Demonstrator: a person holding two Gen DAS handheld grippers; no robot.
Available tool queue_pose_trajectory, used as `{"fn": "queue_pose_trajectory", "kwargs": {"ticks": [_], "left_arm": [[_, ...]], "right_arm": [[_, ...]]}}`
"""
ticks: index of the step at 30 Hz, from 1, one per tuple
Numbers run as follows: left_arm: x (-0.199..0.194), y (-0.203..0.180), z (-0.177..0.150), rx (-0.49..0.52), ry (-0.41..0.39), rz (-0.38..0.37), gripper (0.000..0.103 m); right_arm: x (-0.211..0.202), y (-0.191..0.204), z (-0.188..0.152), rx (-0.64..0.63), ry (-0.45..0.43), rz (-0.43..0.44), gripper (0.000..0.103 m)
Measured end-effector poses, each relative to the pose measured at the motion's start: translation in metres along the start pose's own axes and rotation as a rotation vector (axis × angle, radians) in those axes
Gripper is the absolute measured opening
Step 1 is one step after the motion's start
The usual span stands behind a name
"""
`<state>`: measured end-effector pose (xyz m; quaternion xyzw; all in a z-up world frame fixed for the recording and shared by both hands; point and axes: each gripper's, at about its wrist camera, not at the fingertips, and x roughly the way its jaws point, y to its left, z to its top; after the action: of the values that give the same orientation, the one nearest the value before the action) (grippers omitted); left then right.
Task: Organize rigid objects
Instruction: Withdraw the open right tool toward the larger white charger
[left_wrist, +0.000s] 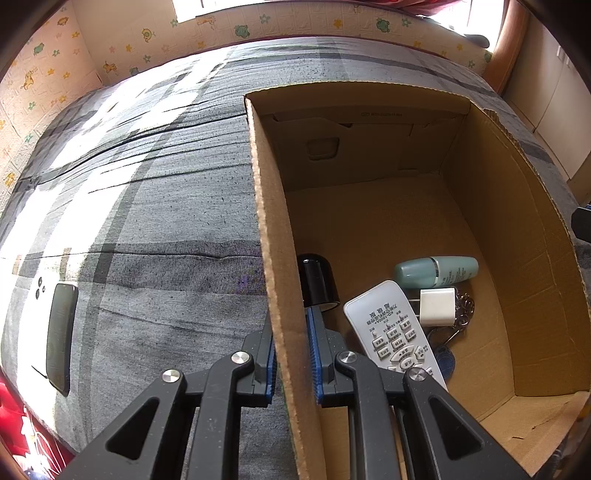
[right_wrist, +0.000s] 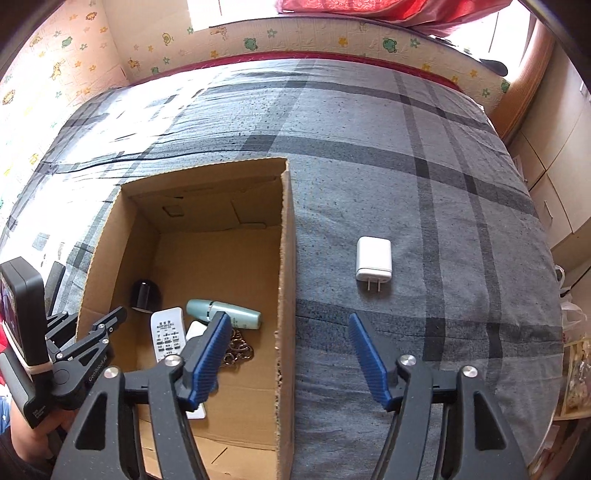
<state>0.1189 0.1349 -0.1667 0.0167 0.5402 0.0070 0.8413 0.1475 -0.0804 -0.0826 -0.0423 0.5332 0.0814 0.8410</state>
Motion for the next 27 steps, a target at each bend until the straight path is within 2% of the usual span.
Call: {"fn": "queue_pose_trajectory", "kwargs": {"ticks": [1,8,10,19,27], "left_arm": [[0.000,0.000,0.000,0.002,0.000,0.002,0.016],[0.001,-0.002,0.000,0.011,0.004,0.011,0.016],[0.001,-0.003,0.000,0.010,0.003,0.010,0.016],[0.002,-0.002,0.000,0.011,0.005,0.010,0.016],[0.004,-0.003,-0.001,0.018,0.007,0.017,0.016]], "right_arm": [[-0.001,-0.004,-0.001,0.006,-0.005,0.001,0.084],[0.002,-0.032,-0.006,0.041,-0.016,-0.015,0.091],[0.005,-0.039,-0.006,0.050,-0.017,-0.016,0.097],[0.022,-0.074,-0.006,0.087,-0.025,-0.035,0.097],[0.058,-0.104,0.004,0.124,-0.007,-0.056,0.098]]}}
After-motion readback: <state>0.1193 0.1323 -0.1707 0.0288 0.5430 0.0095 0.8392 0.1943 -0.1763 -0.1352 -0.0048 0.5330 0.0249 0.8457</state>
